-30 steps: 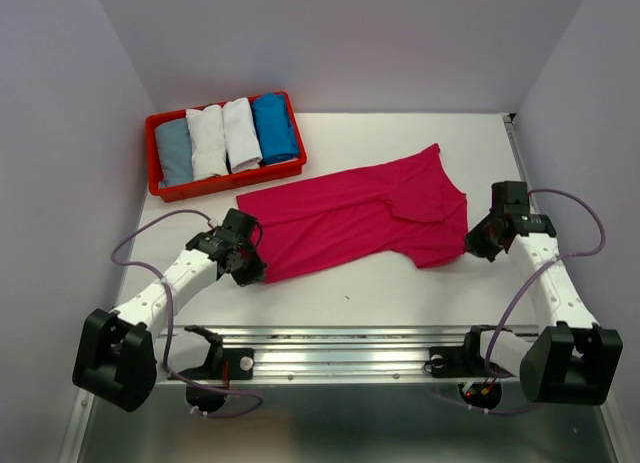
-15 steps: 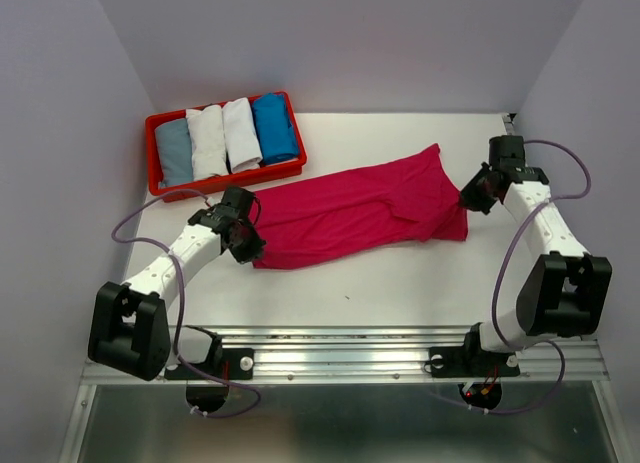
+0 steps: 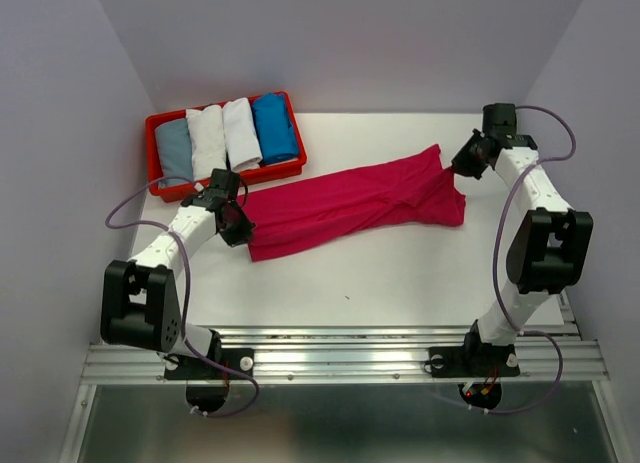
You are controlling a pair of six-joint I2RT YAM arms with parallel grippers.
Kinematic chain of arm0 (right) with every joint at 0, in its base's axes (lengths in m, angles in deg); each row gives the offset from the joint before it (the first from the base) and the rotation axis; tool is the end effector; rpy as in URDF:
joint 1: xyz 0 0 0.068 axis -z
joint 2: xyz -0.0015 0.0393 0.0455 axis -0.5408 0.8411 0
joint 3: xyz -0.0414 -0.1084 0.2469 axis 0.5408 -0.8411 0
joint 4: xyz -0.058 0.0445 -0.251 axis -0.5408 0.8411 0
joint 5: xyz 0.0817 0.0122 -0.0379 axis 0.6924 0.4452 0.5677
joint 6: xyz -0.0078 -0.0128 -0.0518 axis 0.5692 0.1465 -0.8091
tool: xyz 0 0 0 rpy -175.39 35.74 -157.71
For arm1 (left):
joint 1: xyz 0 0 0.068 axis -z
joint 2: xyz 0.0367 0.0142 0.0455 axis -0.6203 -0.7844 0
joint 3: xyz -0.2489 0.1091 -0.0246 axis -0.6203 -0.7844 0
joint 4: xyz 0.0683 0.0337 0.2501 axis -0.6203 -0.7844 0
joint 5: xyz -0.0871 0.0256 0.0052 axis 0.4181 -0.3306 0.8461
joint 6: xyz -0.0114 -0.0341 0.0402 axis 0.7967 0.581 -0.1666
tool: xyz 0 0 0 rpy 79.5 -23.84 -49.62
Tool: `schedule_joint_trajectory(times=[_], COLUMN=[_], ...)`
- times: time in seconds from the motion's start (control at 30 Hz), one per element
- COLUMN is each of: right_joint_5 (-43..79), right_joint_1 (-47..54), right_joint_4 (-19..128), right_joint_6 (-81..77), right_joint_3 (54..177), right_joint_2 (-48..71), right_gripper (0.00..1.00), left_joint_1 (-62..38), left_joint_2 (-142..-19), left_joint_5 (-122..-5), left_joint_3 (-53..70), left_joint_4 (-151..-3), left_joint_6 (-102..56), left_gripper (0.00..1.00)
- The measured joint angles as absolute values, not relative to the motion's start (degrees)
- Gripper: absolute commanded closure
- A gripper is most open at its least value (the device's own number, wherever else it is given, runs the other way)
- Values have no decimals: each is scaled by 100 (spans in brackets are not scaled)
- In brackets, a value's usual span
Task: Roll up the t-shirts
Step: Fold the T-shirt at the center of the board.
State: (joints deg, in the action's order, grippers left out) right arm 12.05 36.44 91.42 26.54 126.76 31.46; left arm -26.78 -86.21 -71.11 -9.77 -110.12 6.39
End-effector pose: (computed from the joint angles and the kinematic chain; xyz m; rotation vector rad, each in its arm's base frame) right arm 0.3887 -0.0243 0.2857 0.8177 2.3507 0.2649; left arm 0.2751 -0.0568 0.2224 -0.6707 2.5431 -0.3459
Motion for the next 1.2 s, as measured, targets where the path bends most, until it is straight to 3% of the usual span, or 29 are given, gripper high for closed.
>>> schedule_joint_trajectory(times=[0.43,0.7,0.97,1.07,1.1,1.2], right_joint_5=[1257,1098,844,783,752,713], right_joint_1=[3537,3533,3533,3533,3533,3533], right_joint_4=[9066,9435,9925,10001,10010,10027], right_joint_6=[2536,2449,2637,2704,2720,2750], right_joint_3=[13004,11565,9920,9609,9489,9299], right_joint_2=[3559,1895,370,260,260,267], right_gripper=[99,99,99,99,99,99], left_joint_1=[-2836,-2836,-2834,-2836,-2834,-2836], left_joint_2=[-8824,-7594,-7283,-7251,-7231,-7222], left_joint_5=[-6838,-6471,-6029,-5892,-5817,-5645], left_joint_3=[-867,-1388,-2004,-2113,-2153,-2238], left_joint_4=[-11045,-11434,-11797,-11873,-11871,-11906], left_joint_6=[363,204,-10,-93,-133,-231], left_gripper=[100,100,99,77,65,55])
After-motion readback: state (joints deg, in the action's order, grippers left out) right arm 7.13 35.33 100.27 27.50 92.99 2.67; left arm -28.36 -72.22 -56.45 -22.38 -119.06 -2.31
